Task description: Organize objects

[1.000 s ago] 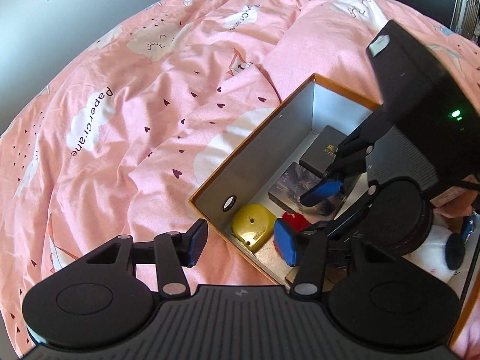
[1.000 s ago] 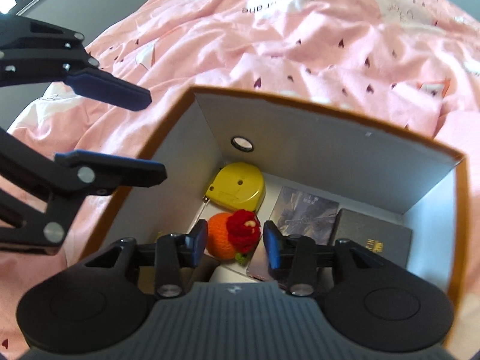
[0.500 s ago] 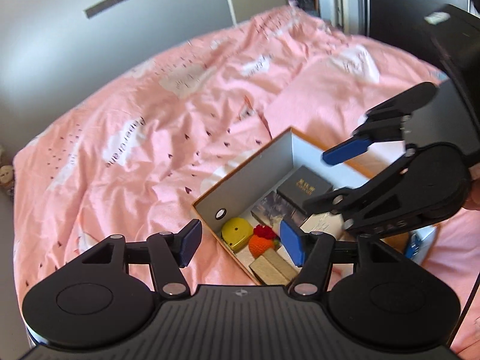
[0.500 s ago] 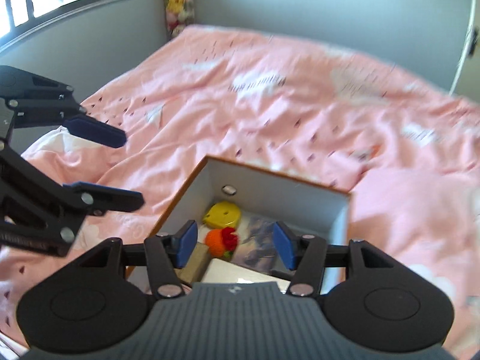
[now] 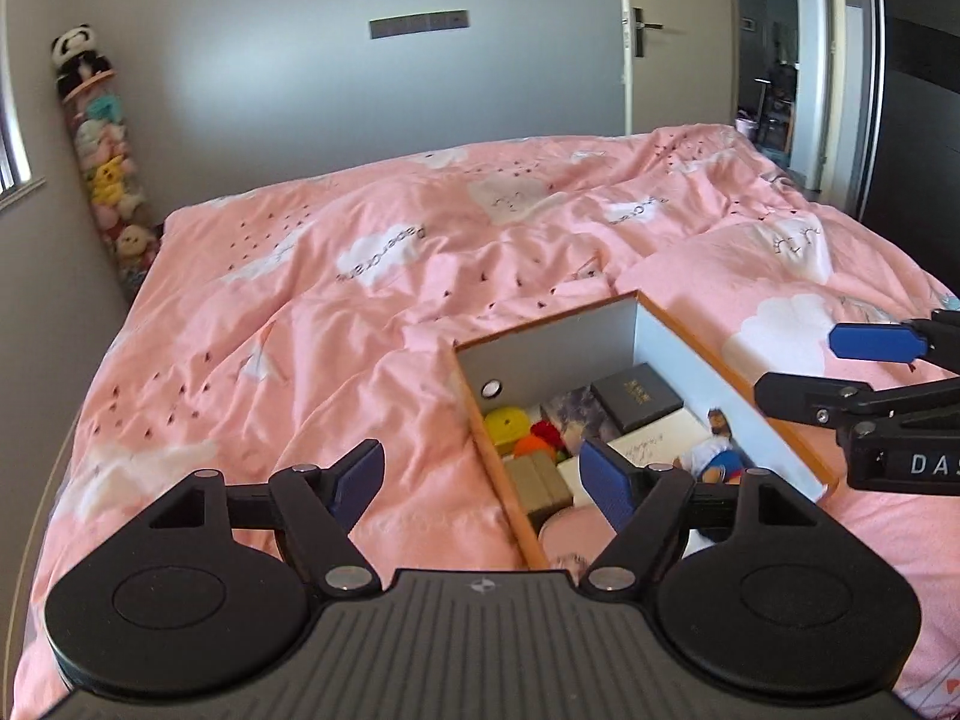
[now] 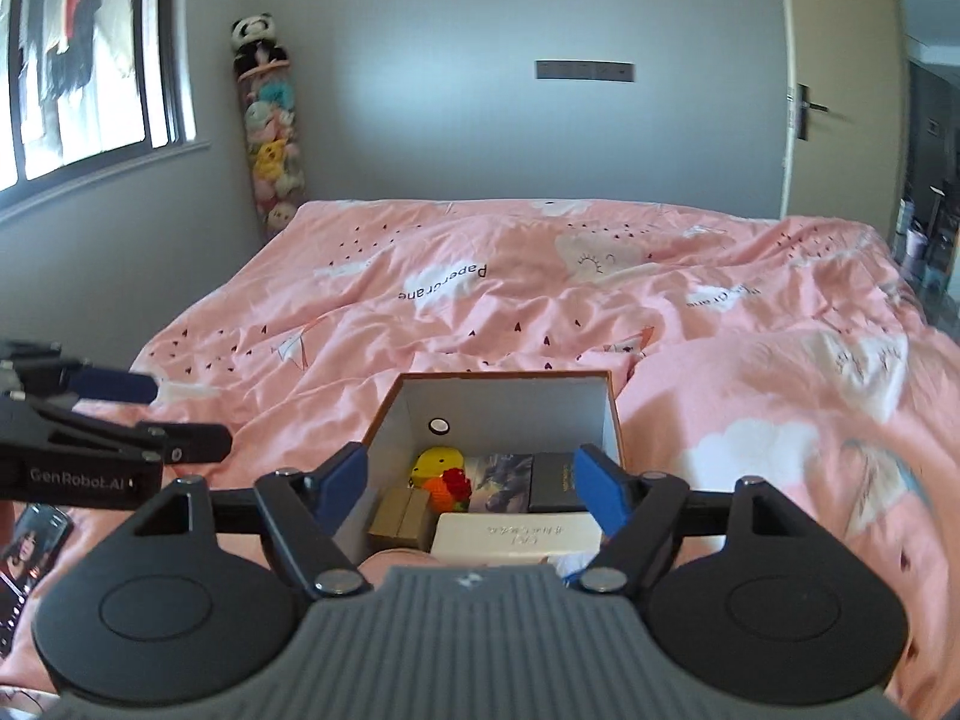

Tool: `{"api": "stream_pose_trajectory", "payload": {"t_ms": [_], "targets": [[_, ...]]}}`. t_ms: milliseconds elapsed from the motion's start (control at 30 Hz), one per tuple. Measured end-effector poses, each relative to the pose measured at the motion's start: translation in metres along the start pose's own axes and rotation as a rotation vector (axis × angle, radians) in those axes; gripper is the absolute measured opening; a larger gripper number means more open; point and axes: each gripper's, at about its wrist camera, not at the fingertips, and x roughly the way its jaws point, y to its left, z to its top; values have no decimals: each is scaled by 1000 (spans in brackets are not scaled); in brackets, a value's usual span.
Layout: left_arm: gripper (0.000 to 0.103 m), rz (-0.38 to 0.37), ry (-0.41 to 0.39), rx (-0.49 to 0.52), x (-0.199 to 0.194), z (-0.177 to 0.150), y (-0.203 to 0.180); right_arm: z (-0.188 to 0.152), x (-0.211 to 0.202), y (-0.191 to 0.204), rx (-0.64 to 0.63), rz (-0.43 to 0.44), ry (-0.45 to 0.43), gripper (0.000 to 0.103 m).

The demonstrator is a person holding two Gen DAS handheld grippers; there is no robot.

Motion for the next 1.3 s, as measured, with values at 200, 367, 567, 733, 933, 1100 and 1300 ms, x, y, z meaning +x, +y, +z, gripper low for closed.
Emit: {"api": "stream_pose_trajectory", "payload": {"t_ms": [200, 367, 567, 733, 933, 1100, 1300], "targets": [[87, 42, 20, -42, -11, -36, 1, -29, -25, 22, -13, -76, -61, 84], [87, 17, 41, -109, -10, -68, -1, -56, -31, 29, -1, -154, -82, 89], [87, 16, 84, -151, 4, -93, -6, -84, -19, 31, 8, -193, -53, 90], [87, 8, 56, -131, 13, -99, -12, -96, -8, 28, 27, -250, -54, 91], [87, -5, 61, -117, 27, -104, -17, -102, 4, 28, 22, -260, -44, 91], [87, -11, 93, -100, 35, -108, -19, -105, 12, 30, 19, -266, -31, 91], [87, -11, 111, -102, 38, -110, -19, -107, 15, 28, 24, -267, -15, 91]]}}
